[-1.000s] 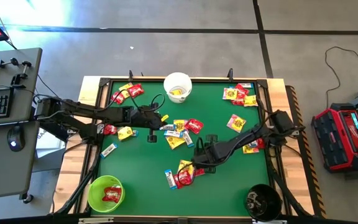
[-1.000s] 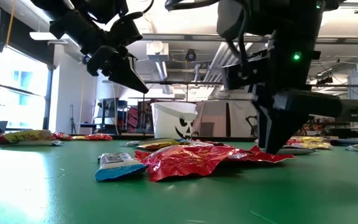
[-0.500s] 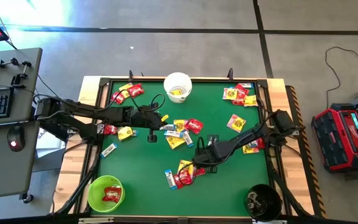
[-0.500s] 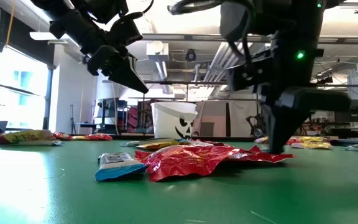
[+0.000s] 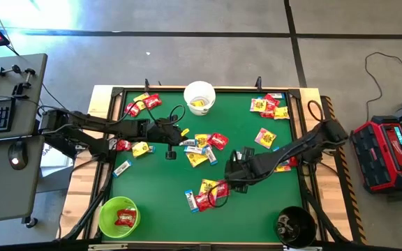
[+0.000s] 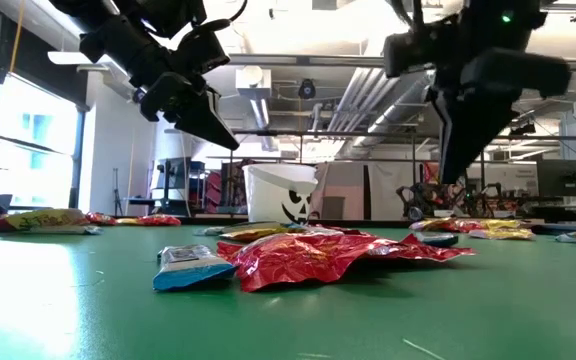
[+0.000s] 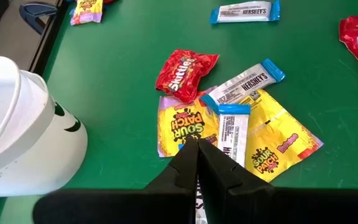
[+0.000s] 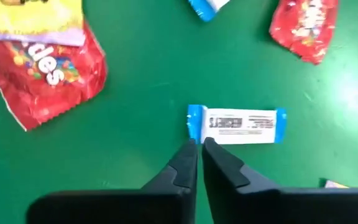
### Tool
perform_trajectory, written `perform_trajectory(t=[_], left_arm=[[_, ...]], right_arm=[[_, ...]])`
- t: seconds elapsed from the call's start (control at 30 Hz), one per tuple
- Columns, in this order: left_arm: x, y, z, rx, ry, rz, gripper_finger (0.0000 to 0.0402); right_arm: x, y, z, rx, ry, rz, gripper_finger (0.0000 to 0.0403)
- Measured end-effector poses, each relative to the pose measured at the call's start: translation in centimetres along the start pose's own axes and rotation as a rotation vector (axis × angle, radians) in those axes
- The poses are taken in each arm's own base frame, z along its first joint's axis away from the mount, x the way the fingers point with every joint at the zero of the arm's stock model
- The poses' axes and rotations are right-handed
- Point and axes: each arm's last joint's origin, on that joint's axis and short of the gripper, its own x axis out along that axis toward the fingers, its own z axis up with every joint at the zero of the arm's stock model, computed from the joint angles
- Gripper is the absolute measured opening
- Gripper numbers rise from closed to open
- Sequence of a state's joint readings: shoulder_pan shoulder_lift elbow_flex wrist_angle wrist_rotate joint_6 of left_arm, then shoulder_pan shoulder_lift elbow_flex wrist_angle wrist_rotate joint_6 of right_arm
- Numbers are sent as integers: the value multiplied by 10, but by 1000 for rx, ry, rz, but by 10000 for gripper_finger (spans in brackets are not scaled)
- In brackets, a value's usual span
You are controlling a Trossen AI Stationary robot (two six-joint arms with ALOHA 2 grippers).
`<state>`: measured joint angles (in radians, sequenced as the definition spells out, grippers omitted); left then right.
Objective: Sort candy by brand, put in halloween buckets
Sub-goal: Put the white candy into the black bucket
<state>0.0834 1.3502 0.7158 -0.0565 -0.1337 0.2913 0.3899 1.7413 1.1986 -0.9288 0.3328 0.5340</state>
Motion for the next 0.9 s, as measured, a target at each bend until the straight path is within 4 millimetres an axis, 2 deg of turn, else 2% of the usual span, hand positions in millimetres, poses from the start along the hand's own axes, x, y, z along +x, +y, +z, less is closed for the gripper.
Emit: perform_trajectory(t=[0.27,0.4,0.67,0.9], left_arm=[[0,0,0,0,-1,0,0],[0,0,0,6,-1,0,0],[0,0,0,7,0,0,0],[0,0,0,7,0,0,0]], right_arm=[[38,19,-9,-193,65,-178,125],[50,26,-12,-309,64,-265,144],[53,35,-17,-428,67,-280,126],[58,27,-13,-443,93,-273,65]])
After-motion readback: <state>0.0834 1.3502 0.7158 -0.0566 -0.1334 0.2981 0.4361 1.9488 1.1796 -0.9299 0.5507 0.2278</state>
